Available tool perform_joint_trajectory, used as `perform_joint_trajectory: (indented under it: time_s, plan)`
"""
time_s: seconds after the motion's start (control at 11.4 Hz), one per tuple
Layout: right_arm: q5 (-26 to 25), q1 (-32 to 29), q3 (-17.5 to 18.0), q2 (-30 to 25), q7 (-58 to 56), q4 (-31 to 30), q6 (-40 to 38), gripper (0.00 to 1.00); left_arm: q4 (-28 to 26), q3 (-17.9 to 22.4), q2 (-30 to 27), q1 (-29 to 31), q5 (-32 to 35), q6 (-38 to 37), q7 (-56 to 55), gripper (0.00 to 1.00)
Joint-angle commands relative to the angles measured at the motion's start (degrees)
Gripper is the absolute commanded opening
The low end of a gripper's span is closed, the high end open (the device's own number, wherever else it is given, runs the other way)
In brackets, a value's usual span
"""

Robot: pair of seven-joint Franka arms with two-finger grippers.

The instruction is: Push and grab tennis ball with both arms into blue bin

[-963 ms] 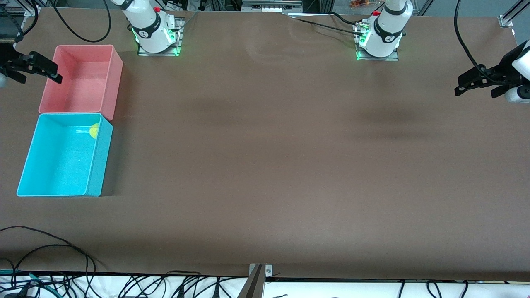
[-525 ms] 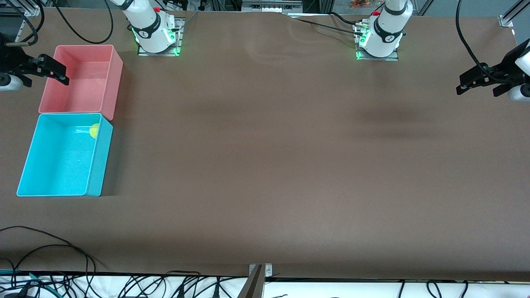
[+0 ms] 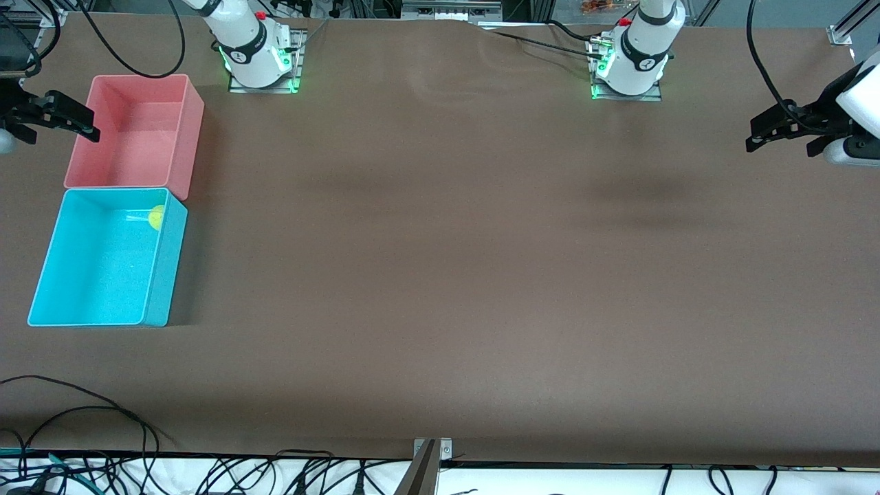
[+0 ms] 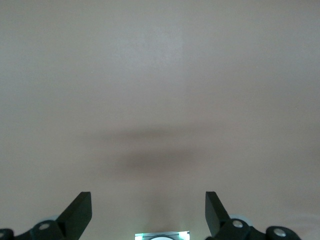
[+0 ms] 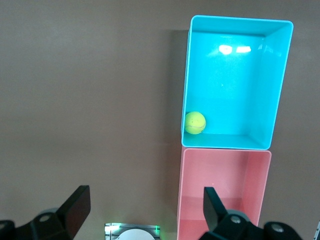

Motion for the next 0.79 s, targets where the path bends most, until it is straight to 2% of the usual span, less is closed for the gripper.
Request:
perform_joint_trajectory:
  time_s: [0.0,0.26,0.7]
  plan:
    - [0.6,0.2,-0.1,1.4,-0.7,2.4,-1.7,1.00,3.5,-0.1,0.4,0.1,1.3,-2.0,0.1,1.00]
    - [0.6,0.2,-0.1,1.4,-0.7,2.4,-1.8,1.00,4.8,0.4,0.9,0.8,1.4,-1.9,0.2,1.00]
    - [1.1,0.0,0.0,1.5,-0.1,2.7,-0.4,1.00,4.8,0.2,1.6,0.8,2.8,2.4,-0.3,1.00]
